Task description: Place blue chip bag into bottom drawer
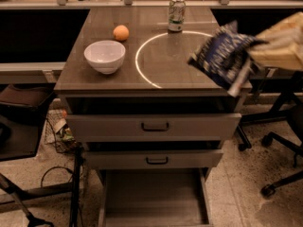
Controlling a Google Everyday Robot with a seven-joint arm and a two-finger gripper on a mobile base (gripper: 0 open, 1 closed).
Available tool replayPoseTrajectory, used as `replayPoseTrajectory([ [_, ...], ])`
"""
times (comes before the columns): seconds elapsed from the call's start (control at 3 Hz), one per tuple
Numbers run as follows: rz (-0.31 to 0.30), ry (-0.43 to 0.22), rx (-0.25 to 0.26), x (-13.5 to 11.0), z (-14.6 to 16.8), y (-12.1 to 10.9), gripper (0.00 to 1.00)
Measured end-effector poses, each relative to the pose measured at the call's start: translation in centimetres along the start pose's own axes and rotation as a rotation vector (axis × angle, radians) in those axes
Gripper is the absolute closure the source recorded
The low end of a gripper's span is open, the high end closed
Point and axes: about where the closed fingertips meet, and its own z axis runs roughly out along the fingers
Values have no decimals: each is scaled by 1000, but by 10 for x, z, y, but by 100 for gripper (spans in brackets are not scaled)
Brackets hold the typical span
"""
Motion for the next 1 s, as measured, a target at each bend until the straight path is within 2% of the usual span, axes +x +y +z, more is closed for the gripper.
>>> replayPoseTrajectory([
  [0.33, 19, 56, -35, 31, -32, 16, 100],
  [0.67, 109, 154, -131, 93, -45, 33, 100],
  [1.0, 247, 193, -285, 164, -42, 60, 100],
])
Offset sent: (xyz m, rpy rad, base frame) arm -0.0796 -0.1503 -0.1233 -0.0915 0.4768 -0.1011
